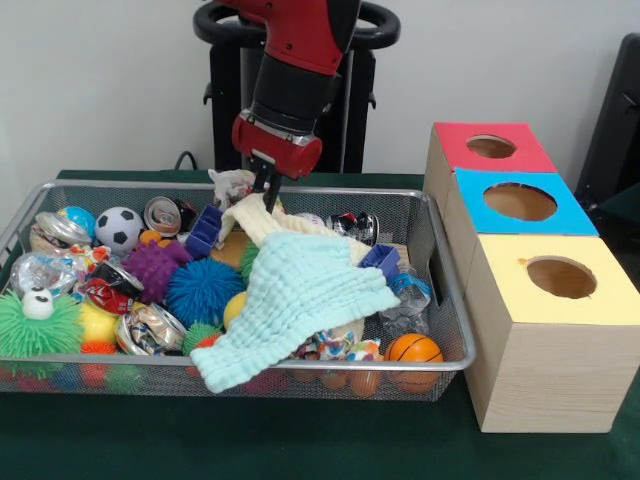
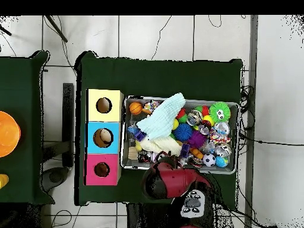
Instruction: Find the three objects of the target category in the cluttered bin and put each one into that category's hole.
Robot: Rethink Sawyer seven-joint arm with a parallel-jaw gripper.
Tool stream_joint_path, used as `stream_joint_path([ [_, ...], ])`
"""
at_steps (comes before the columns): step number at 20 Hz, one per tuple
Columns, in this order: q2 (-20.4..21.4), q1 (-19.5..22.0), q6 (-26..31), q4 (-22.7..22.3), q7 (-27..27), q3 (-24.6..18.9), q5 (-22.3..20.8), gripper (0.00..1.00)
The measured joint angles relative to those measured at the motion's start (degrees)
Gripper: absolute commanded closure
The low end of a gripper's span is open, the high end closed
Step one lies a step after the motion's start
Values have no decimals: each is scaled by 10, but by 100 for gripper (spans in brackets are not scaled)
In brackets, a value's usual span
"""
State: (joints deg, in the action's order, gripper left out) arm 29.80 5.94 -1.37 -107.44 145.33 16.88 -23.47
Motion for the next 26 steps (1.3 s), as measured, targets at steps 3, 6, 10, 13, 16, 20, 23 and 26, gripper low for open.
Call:
stream_joint_path([
  [3,1,0,2,0,0,0,-3,100],
  [6,4,0,7,0,0,0,-5,100],
  [10,21,0,39,0,0,-1,-6,100],
  [13,54,1,108,0,0,-10,-6,100],
  [16,94,8,203,0,0,-28,-1,100],
  [20,130,18,300,0,0,-48,8,100],
  [23,156,29,383,3,0,-64,15,100],
  [26,176,38,457,9,0,-77,18,100],
])
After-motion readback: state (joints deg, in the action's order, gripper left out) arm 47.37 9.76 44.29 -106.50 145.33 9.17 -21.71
